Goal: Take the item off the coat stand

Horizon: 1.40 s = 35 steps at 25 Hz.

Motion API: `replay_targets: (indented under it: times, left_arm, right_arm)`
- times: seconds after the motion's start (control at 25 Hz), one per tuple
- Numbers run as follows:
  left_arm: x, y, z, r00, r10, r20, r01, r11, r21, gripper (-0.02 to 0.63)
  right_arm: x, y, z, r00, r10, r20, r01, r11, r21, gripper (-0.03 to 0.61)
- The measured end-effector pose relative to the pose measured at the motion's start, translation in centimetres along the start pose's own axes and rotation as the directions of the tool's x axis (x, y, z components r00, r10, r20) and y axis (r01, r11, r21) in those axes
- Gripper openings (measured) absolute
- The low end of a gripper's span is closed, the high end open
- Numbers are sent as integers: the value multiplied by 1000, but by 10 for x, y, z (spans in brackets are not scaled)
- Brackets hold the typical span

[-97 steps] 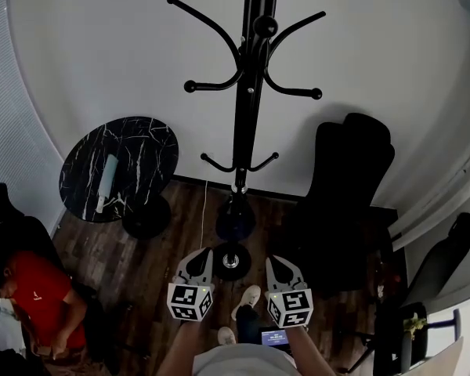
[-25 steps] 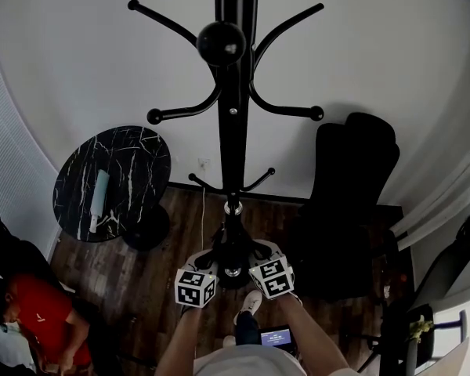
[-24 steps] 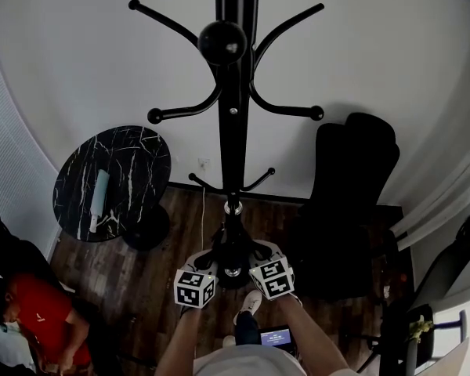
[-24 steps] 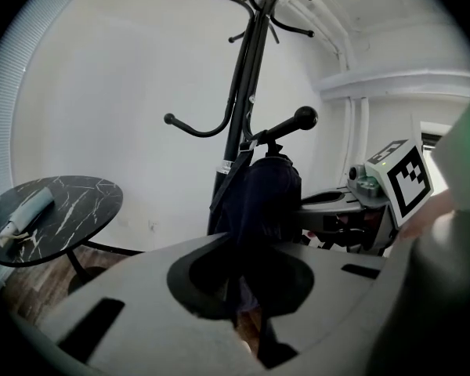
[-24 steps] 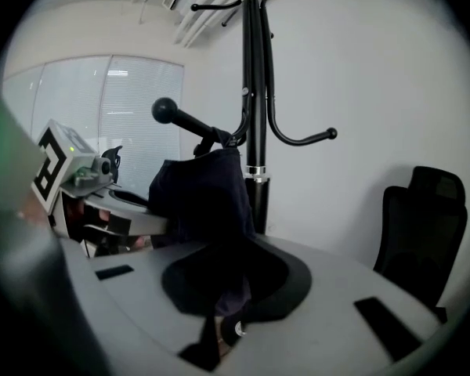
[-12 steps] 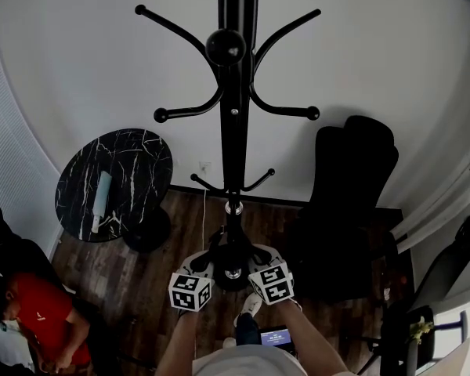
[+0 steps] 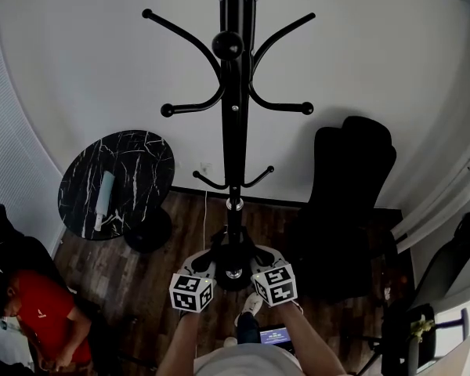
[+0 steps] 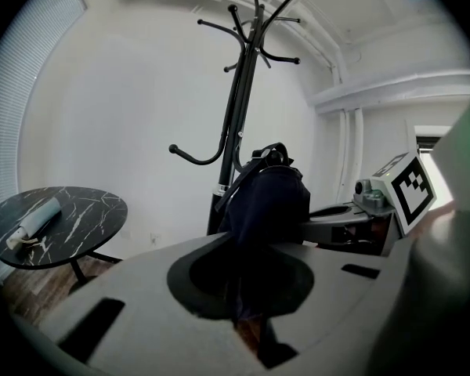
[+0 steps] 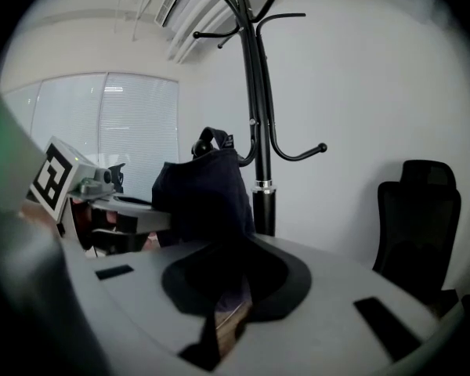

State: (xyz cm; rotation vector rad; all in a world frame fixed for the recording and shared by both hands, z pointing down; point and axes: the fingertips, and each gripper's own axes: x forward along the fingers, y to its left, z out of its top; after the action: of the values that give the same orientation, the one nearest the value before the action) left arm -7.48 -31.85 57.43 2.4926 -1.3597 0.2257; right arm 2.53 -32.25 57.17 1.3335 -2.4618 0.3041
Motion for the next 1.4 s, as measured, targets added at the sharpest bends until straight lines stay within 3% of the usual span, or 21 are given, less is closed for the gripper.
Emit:
replay_targets:
  times: [0.44,0.84,1.4]
  left_arm:
    - [-39,-20,17,997,-17,75,18,1000,-12,31]
    - [-83,-49,17,992,-40,121,46,997,-55,31]
    - [-117,-71,28,984,-41,176,50,998,-48,31]
  right_arm:
    - [-41,27,12,998,-20,67,18,999,32,34]
    - [-84,57,11,984,-2,177,-32,982,188,34]
    - [-122,73,11,976,-26,214,-4,990,138,32]
